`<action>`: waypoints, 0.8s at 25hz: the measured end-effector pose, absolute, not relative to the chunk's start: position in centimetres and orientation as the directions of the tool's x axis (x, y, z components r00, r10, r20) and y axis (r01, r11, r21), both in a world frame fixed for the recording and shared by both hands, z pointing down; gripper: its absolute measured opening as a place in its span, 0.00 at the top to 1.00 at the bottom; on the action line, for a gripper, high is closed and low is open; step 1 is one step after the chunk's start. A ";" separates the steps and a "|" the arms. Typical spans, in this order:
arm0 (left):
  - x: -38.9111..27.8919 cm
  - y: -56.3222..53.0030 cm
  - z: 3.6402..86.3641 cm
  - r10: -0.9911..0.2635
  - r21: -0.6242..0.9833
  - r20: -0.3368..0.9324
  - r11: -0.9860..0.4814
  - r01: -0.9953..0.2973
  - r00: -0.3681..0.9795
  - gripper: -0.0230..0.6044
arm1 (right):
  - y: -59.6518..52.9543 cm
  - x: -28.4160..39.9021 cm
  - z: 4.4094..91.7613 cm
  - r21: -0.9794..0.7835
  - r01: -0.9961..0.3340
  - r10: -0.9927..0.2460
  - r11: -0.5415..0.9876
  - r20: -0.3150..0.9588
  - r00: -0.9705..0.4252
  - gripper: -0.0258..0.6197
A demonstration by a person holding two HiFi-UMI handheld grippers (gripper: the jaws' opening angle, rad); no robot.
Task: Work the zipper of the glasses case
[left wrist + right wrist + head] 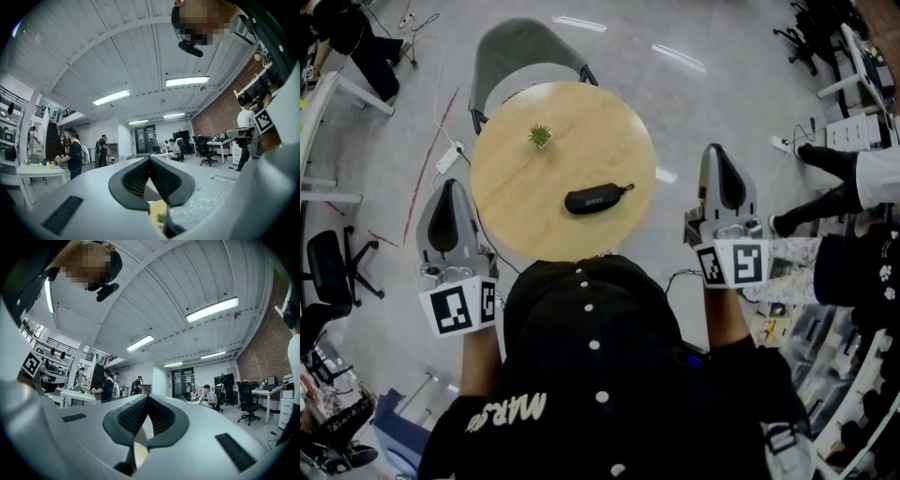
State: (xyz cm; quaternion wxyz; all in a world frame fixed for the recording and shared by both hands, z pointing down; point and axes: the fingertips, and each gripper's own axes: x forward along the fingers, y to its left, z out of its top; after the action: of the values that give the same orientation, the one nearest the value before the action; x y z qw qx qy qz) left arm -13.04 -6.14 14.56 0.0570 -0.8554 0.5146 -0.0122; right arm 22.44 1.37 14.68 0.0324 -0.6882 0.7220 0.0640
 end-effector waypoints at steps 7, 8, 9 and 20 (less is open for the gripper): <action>-12.8 -5.5 14.4 -0.876 -0.115 -0.046 -0.472 -0.874 0.480 0.96 | 1.3 21.8 14.8 0.051 -0.997 -0.989 0.063 -0.134 -0.069 0.96; -12.6 -5.4 14.4 -0.874 -0.115 -0.046 -0.477 -0.872 0.484 0.96 | 1.2 21.7 14.8 0.052 -0.996 -0.988 0.066 -0.135 -0.073 0.96; -12.5 -5.4 14.4 -0.872 -0.116 -0.043 -0.480 -0.870 0.487 0.96 | 1.2 21.6 14.8 0.052 -0.996 -0.988 0.071 -0.135 -0.078 0.96; -12.1 -5.2 14.8 -0.865 -0.121 -0.032 -0.493 -0.861 0.500 0.96 | 1.1 21.2 15.5 0.049 -0.995 -0.988 0.084 -0.123 -0.089 0.96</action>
State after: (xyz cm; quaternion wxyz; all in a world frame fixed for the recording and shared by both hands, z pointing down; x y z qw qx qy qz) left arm -12.07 -5.15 14.83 0.0608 -0.8639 0.4997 -0.0164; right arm 21.25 1.10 15.53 0.0290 -0.6741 0.7356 0.0597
